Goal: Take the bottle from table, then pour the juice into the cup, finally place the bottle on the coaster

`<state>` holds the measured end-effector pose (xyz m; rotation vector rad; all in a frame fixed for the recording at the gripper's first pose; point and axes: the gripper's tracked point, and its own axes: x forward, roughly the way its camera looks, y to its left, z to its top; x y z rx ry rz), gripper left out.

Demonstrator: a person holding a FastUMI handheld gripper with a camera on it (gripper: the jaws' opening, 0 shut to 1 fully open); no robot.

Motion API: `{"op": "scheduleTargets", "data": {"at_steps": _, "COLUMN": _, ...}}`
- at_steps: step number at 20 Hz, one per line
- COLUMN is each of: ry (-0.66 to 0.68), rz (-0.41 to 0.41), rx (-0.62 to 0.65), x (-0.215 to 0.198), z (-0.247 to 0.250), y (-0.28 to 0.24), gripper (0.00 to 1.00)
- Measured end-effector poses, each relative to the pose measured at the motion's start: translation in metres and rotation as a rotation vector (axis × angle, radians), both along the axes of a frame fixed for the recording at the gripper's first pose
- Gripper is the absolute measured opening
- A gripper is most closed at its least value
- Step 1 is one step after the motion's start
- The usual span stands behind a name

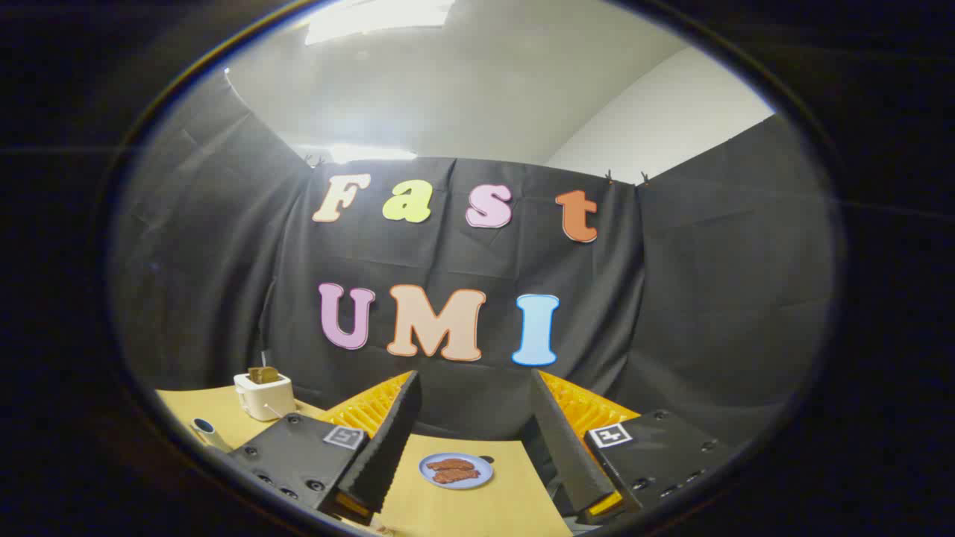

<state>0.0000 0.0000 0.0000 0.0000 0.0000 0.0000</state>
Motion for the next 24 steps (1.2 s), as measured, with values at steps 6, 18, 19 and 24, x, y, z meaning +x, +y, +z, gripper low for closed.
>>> {"op": "scheduleTargets", "data": {"at_steps": 6, "ry": -0.01, "rz": 0.008, "rx": -0.001, "x": -0.002, "z": 0.005, "y": 0.004, "gripper": 0.96}}
{"op": "scheduleTargets", "data": {"at_steps": 18, "ry": -0.008, "rz": 0.011, "rx": 0.043, "x": -0.002, "z": -0.003, "y": -0.002, "gripper": 0.96}}
{"op": "scheduleTargets", "data": {"at_steps": 19, "ry": -0.008, "rz": 0.008, "rx": 0.047, "x": -0.002, "z": -0.002, "y": -0.004, "gripper": 0.96}}
{"op": "scheduleTargets", "data": {"at_steps": 24, "ry": -0.012, "rz": 0.008, "rx": 0.065, "x": -0.005, "z": -0.002, "y": -0.007, "gripper": 0.96}}
